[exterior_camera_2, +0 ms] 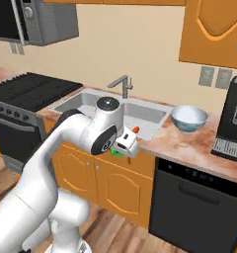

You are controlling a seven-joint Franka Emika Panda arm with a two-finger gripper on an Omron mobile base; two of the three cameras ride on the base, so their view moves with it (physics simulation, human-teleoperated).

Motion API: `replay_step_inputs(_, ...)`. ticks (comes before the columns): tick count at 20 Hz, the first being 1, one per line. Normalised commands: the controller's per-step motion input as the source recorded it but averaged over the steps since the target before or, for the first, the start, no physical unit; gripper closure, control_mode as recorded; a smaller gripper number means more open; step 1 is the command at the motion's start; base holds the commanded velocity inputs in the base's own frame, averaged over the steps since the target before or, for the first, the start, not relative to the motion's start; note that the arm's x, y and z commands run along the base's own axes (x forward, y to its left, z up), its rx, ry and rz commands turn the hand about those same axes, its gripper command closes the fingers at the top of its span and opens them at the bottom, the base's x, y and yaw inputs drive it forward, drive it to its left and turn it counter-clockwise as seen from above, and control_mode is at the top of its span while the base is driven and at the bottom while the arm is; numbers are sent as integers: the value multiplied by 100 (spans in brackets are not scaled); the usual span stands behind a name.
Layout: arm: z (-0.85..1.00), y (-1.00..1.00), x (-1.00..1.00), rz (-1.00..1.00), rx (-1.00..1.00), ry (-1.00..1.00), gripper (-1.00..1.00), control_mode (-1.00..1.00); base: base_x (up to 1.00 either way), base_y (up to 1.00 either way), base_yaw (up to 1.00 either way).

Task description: Clear the mugs and bowl far away from the sink.

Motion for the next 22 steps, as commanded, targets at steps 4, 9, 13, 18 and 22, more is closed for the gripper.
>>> replay_step_inputs(4, 0, 0, 0, 0, 0, 0, 100, 100, -7, 0, 86)
replay_step_inputs(9, 0, 0, 0, 0, 0, 0, 100, 100, -5, 0, 91)
replay_step_inputs(13, 0, 0, 0, 0, 0, 0, 100, 100, -8, 0, 92)
replay_step_inputs(18, 0, 0, 0, 0, 0, 0, 100, 100, -1, 0, 89)
replay_step_inputs(22, 0, 0, 0, 0, 0, 0, 100, 100, 0, 0, 94)
